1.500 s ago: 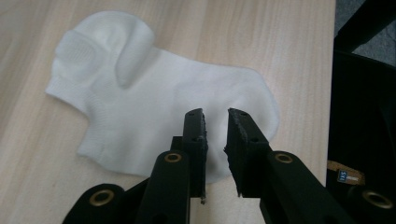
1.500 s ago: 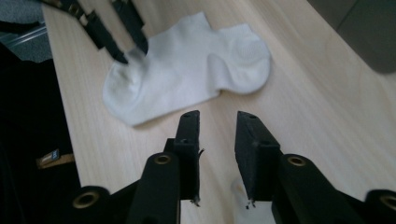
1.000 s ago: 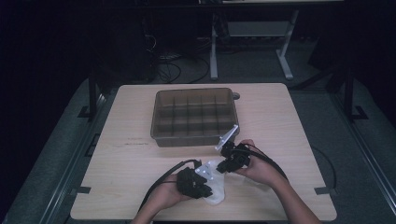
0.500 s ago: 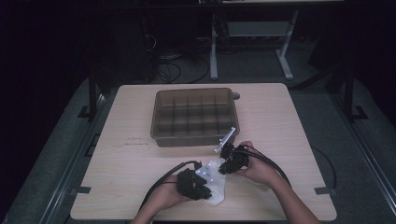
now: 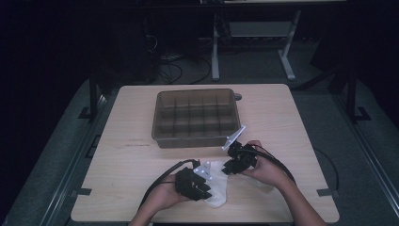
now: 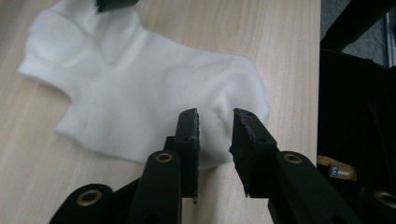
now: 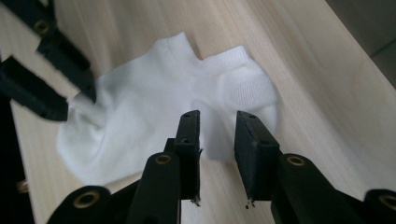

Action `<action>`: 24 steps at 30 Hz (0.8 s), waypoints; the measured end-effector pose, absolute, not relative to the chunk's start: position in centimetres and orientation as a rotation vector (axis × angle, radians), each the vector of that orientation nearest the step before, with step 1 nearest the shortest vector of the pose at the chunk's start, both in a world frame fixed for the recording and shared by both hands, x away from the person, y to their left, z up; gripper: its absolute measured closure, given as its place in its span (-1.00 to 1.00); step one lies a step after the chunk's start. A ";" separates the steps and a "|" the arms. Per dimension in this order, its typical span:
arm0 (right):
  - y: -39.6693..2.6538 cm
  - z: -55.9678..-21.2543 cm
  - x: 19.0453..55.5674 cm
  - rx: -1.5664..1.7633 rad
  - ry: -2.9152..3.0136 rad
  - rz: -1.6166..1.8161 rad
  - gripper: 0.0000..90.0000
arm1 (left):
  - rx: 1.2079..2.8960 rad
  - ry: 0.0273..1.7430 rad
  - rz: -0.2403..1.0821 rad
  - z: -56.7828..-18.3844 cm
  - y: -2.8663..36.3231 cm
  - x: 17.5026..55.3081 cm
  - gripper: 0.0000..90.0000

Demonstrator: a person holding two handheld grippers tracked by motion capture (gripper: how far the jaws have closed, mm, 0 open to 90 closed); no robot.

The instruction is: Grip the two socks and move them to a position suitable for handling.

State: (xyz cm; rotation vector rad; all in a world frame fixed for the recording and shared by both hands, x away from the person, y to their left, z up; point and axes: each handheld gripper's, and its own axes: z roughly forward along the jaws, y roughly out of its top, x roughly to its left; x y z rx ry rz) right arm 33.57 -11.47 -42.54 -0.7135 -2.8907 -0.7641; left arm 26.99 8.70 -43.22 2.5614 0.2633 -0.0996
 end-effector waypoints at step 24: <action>-18.8 -40.1 31.6 -0.822 -2.918 -0.727 0.35 | 2.533 0.348 -0.047 -42.0 11.5 27.4 0.45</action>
